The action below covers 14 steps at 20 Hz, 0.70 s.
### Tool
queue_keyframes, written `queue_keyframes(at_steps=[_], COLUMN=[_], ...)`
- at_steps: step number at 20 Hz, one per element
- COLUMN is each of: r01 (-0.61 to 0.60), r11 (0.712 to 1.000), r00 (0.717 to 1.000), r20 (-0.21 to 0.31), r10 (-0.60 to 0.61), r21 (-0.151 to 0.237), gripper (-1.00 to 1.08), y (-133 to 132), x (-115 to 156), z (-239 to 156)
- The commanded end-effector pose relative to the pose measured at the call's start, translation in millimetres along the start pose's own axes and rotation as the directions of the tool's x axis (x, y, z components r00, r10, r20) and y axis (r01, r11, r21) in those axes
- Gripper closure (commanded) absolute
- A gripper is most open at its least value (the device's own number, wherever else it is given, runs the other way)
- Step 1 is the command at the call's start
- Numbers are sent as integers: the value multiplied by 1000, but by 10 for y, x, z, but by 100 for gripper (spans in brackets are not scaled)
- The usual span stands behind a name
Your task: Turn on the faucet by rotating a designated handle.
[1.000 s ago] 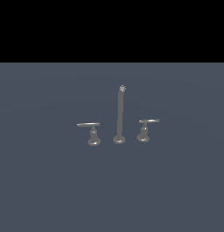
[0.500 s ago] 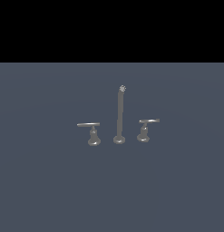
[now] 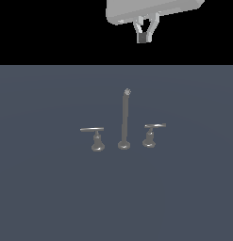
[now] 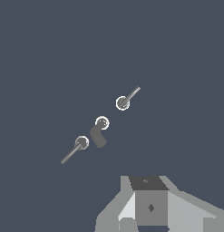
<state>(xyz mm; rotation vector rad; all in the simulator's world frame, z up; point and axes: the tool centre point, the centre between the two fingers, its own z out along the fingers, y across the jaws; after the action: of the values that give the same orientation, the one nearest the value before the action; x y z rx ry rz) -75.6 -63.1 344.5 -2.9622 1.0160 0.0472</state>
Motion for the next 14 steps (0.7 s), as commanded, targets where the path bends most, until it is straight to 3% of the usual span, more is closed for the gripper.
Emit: queue_keyframes(at_steps=[1, 7, 14], r01=[-76, -252, -446], r11=[997, 968, 895], r00=[997, 968, 895], r20=[-3, -9, -15], r10=[76, 252, 446], r21=[1, 4, 10], gripper=[108, 108, 108], y=[-31, -68, -51], x=[179, 569, 956], z=[192, 694, 1347])
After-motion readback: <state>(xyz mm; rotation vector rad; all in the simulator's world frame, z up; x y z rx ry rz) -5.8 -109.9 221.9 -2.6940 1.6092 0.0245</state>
